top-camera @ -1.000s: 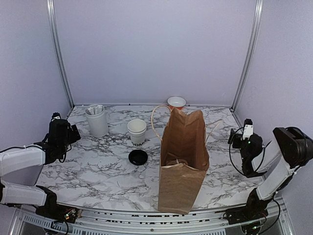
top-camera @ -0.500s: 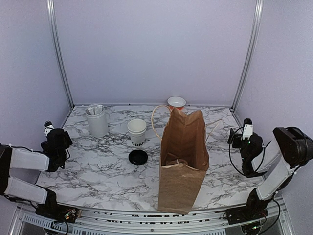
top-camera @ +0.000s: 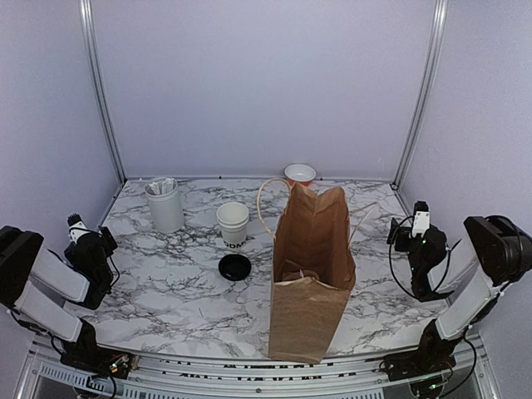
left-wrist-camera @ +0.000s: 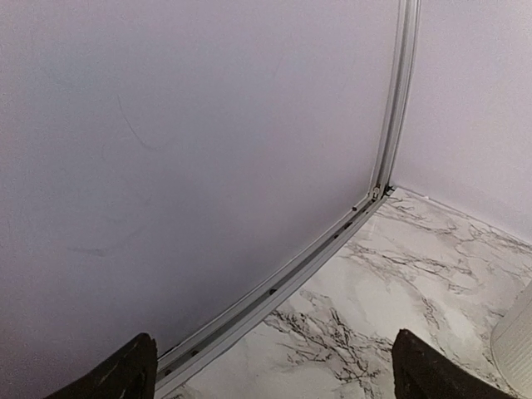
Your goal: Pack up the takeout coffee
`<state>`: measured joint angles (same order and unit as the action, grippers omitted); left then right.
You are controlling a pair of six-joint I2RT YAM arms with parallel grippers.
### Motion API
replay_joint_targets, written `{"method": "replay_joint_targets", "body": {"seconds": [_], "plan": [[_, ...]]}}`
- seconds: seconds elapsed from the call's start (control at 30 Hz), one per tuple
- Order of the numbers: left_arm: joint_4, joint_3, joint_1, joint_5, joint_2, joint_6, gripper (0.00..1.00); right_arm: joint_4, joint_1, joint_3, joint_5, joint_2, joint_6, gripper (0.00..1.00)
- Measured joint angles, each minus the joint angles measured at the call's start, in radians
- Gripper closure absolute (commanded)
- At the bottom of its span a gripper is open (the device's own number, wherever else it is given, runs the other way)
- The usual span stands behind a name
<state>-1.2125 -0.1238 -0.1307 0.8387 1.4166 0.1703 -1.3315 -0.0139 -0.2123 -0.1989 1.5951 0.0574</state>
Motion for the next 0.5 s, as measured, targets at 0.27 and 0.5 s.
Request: {"method": "replay_joint_targets", "body": {"seconds": [0.27,0.5], "plan": [[-0.151,-0.028,0.009,-0.285,0.115,-0.127,0.01,0.000,0.000,0.000,0.000,0.000,0.000,0.00],[-0.135,-0.073,0.027,-0.368,0.121,-0.141,0.01,0.000,0.000,0.000,0.000,0.000,0.000,0.00]]}}
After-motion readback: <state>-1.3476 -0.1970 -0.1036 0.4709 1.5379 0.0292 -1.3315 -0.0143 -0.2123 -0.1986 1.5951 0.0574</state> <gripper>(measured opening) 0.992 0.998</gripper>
